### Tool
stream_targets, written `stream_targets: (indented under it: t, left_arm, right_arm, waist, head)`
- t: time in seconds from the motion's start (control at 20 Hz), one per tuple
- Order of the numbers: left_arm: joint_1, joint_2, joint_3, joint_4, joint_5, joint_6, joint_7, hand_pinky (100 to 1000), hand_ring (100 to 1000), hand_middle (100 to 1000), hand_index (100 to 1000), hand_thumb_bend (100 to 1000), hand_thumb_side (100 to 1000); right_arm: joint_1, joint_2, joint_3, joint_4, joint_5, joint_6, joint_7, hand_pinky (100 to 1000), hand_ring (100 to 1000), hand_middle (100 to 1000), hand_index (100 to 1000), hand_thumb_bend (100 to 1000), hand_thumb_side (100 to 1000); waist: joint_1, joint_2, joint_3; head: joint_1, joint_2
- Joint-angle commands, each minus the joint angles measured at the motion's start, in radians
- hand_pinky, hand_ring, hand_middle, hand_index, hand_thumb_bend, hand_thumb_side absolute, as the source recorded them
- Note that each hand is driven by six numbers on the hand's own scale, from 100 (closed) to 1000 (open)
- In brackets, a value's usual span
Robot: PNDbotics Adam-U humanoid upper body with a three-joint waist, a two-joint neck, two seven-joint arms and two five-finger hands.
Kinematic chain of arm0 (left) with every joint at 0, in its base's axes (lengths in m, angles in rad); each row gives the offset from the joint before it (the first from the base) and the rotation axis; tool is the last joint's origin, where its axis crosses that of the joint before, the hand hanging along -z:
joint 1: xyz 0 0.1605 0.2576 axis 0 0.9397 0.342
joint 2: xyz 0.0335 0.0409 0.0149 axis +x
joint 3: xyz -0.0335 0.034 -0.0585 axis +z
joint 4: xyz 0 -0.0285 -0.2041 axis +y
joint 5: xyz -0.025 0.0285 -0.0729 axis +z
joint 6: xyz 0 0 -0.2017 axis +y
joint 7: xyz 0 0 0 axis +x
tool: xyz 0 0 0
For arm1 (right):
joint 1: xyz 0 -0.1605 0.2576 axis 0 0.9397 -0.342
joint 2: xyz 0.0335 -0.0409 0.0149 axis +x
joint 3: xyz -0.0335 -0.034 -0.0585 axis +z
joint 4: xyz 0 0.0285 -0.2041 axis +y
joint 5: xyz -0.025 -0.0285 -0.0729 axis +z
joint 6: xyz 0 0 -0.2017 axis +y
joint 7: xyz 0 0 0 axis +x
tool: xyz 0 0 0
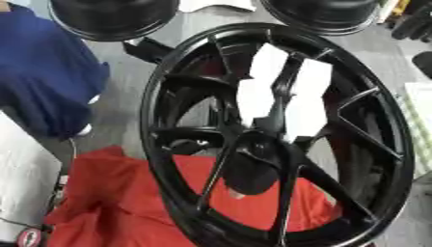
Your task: Pull the pin out of the wheel hub.
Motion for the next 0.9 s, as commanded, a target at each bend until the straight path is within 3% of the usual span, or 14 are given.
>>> stream_targets:
  t: [0.05, 0.3, 0.75, 0.9]
  left_arm:
    - [-0.011, 0.022, -0.002, -0.02, 0.0, 0.0, -0.007, 706, 825, 758, 901, 423, 551]
    - [-0.012, 0.02, -0.004, -0.02, 0.001, 0.002, -0.008, 706, 826, 759, 901, 422, 551]
    - [-0.016, 0.014, -0.008, -0.02, 0.007, 0.007, -0.015, 707, 828, 759, 901, 419, 553]
    - [-0.016, 0.012, -0.009, -0.02, 0.008, 0.01, -0.017, 707, 828, 759, 901, 418, 554]
  right_arm:
    - [-0.034, -0.003, 0.018, -0.009, -0.006, 0.025, -0.015, 882, 851, 815, 867, 100, 551]
    - [-0.061, 0.022, 0.062, -0.009, -0.014, 0.076, -0.05, 867, 841, 808, 863, 100, 524]
    - [-0.103, 0.065, 0.136, -0.009, -0.039, 0.134, -0.074, 843, 820, 795, 862, 100, 312]
    - [-0.114, 0.076, 0.148, -0.007, -0.042, 0.159, -0.082, 862, 840, 814, 875, 100, 303]
  waist:
    - [0.0, -0.023, 0.003]
    - [-0.001, -0.022, 0.01]
    - [-0.007, -0.025, 0.017]
    - [-0.01, -0.026, 0.019]
  head:
    - [-0.005, -0.011]
    - [-0.01, -0.012]
    - [-0.02, 0.002]
    - [-0.023, 0.002]
